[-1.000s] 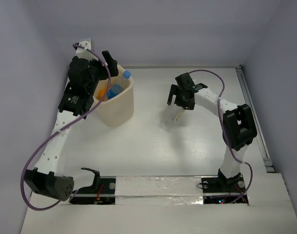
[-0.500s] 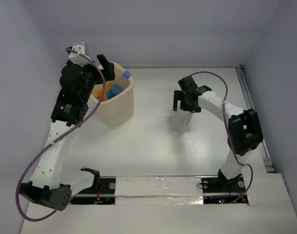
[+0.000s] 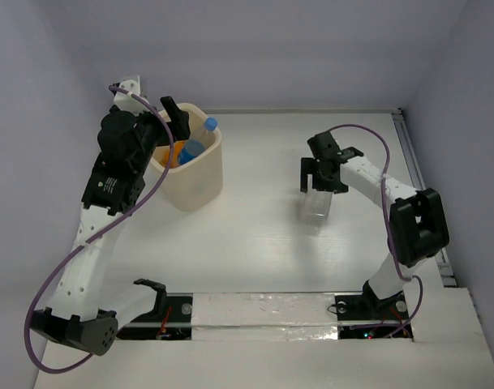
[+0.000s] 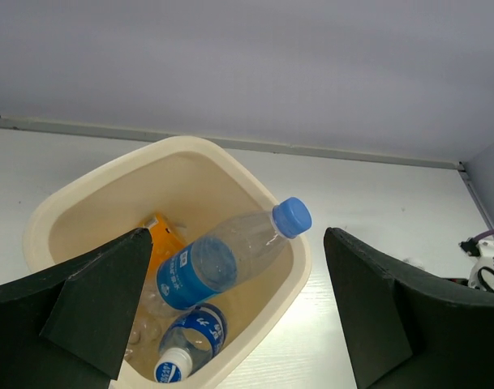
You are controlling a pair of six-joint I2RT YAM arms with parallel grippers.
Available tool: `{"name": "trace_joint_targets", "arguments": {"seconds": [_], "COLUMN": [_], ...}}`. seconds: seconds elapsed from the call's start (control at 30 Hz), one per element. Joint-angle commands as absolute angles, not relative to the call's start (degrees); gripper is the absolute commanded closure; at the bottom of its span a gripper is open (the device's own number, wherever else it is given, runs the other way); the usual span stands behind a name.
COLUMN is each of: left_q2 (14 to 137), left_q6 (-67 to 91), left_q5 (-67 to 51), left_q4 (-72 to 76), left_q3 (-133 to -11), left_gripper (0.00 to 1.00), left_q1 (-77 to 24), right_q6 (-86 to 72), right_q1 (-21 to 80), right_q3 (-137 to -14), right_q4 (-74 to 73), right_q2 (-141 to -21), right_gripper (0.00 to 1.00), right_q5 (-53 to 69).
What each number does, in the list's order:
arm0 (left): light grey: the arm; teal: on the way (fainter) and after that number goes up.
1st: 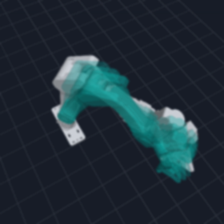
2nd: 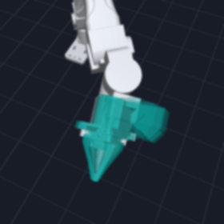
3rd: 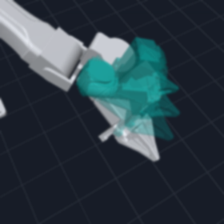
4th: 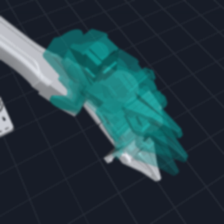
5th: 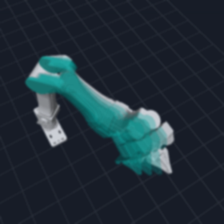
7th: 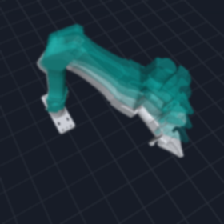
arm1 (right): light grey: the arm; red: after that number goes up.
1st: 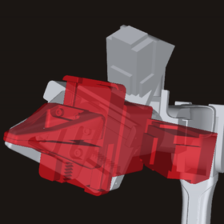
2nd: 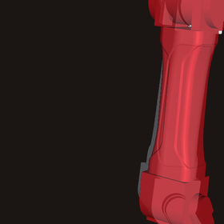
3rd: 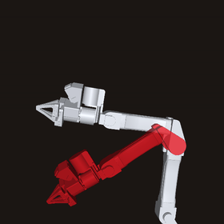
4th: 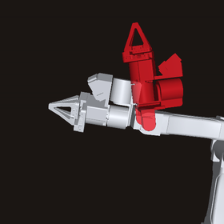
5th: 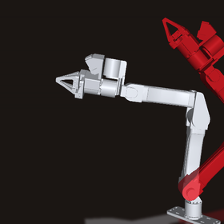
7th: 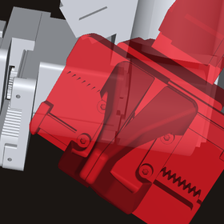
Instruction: Put the plastic bottles in the bin
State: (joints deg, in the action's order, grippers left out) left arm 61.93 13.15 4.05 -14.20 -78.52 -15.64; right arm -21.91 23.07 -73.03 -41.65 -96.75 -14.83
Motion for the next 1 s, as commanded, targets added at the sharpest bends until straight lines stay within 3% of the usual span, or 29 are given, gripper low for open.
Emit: {"name": "trace_joint_targets", "arguments": {"seconds": [0.0, 0.53, 0.57, 0.7, 0.83, 0.97], "left_q2": [60.21, 60.03, 60.12, 60.03, 59.68, 58.89], "left_q6": [13.27, 13.09, 13.10, 13.45, 14.15, 17.39], "left_q5": [3.17, 1.85, 1.76, 1.14, 0.35, -2.28], "left_q4": [-13.18, -13.01, -13.09, -13.01, -13.71, -13.63], "left_q3": [-77.87, -77.43, -77.26, -76.90, -77.52, -80.23], "left_gripper": [0.15, 0.15, 0.15, 0.15, 0.15, 0.15], "left_q1": [-15.21, -15.21, -15.21, -15.21, -15.21, -15.21], "right_q6": [-21.18, -20.31, -20.30, -20.65, -21.35, -24.51], "right_q1": [21.71, 18.37, 18.37, 18.37, 18.37, 23.45], "right_q3": [-72.69, -67.15, -67.50, -69.69, -73.73, -87.31], "right_q4": [-41.13, -33.75, -34.53, -35.59, -37.00, -35.17], "right_q2": [-95.54, -99.23, -99.14, -96.25, -88.09, -80.00], "right_gripper": [0.00, 0.00, 0.03, 0.29, 0.33, 0.33], "right_q5": [-17.83, -11.77, -12.13, -13.80, -7.15, -0.01]}}
